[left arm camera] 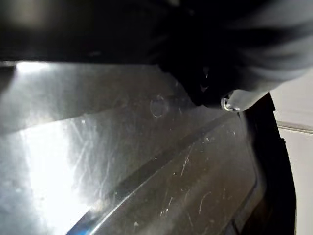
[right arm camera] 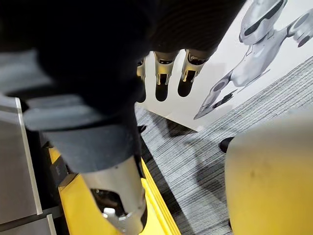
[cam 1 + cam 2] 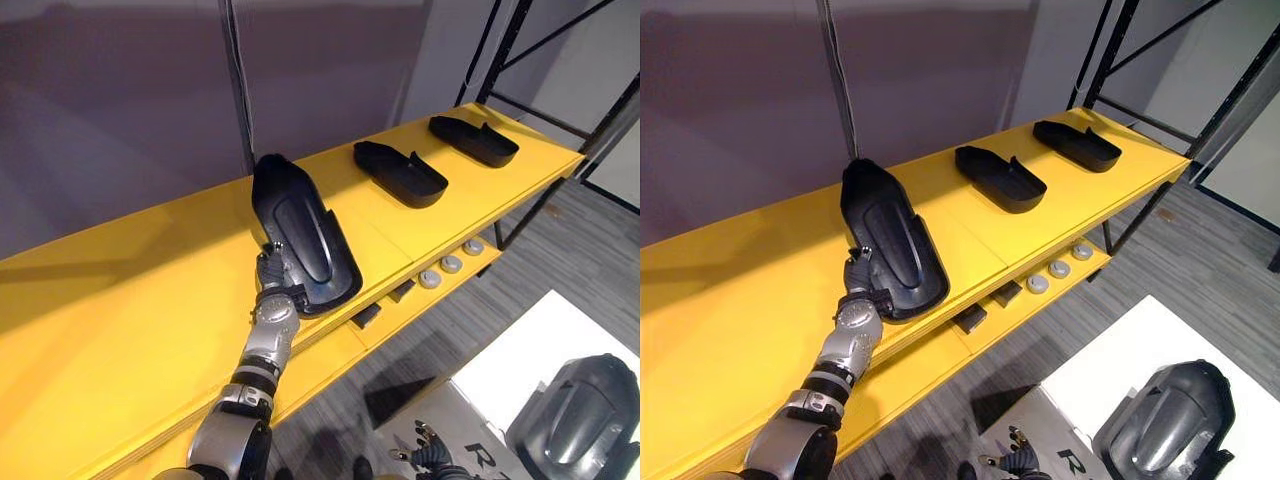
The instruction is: Walk over and take plastic housings, then place them on the shelf
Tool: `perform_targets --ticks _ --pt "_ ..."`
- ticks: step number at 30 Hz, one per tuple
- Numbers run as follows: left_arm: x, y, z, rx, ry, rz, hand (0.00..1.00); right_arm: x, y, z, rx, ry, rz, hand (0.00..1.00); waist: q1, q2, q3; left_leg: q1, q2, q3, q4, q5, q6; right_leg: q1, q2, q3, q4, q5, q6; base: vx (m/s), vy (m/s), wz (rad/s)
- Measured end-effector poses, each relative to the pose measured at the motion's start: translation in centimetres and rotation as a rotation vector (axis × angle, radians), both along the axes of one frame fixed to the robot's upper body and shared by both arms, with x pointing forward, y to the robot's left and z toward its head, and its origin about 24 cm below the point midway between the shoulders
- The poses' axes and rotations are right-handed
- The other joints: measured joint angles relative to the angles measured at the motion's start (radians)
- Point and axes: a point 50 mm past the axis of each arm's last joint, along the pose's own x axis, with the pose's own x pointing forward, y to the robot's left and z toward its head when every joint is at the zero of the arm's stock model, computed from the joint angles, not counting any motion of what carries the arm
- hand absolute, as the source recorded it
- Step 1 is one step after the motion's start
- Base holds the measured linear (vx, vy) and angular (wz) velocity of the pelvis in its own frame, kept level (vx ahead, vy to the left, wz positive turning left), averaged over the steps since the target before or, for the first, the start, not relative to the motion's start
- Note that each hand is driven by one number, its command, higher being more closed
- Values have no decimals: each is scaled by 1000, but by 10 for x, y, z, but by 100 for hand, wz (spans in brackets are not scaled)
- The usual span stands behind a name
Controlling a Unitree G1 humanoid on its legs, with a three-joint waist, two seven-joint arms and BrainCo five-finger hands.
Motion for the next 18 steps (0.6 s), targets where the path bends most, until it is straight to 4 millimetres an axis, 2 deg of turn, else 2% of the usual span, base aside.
perform_targets --ticks 3,6,9,18 --pt "8 -2 12 -57 -24 8 0 10 -1 3 -1 -20 -3 0 -3 10 12 -2 1 0 4 1 1 3 4 0 -12 2 1 80 0 0" --pt "11 1 17 -87 -31 28 0 20 -5 6 -6 -45 -22 0 -16 12 16 0 0 0 4 1 1 15 5 -2 -28 3 -1 59 7 1" --pt "14 3 20 -95 -37 35 0 28 -7 9 -13 -64 -15 0 -18 12 36 19 -2 0 4 -1 -2 36 5 -3 -37 4 -2 16 5 1" --pt "13 6 25 -120 -55 74 0 28 -7 10 -15 -65 -13 0 -24 17 57 17 1 -10 0 -2 -2 52 5 -9 -69 28 1 -13 5 1"
